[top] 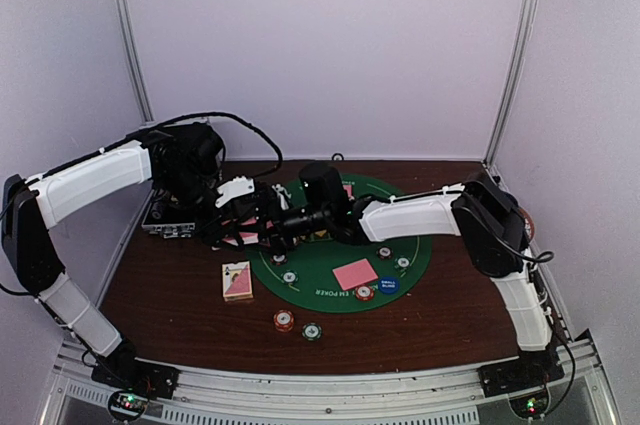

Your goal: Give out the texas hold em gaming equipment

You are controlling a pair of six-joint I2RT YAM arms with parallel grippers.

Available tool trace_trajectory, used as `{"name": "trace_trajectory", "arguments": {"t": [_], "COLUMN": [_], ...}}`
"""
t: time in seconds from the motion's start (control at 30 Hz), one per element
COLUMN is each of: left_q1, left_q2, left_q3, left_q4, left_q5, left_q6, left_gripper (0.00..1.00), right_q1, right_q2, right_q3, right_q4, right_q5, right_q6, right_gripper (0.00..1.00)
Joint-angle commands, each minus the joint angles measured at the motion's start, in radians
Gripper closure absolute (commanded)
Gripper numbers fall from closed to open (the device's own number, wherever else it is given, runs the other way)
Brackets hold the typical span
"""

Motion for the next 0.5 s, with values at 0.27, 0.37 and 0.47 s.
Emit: {"name": "trace_trajectory", "arguments": {"t": [0.27, 0.37, 0.47], "left_q1": [0.005, 0.005, 0.005], "left_q2": [-0.009, -0.009, -0.011], "left_q3": [0.019, 0.018, 0.017], "left_q4": [0.022, 0.021, 0.022], "left_q5": [0.023, 0.022, 0.022], "left_q6": [-0.001, -0.001, 0.001], "left_gripper": [0.88, 0.88, 0.88], "right_q1": [-0.053, -0.062, -0.069], "right_q2": [-0.069, -0.087, -0.105], "right_q3": [-0.122, -0.129, -0.137], "right_q4": [0.012, -0.012, -0.017], "right_q5": [-0.02, -0.021, -0.024], "right_q6": [-0.035, -0.057, -0.064], "right_gripper": [0.48, 0.52, 0.56]}}
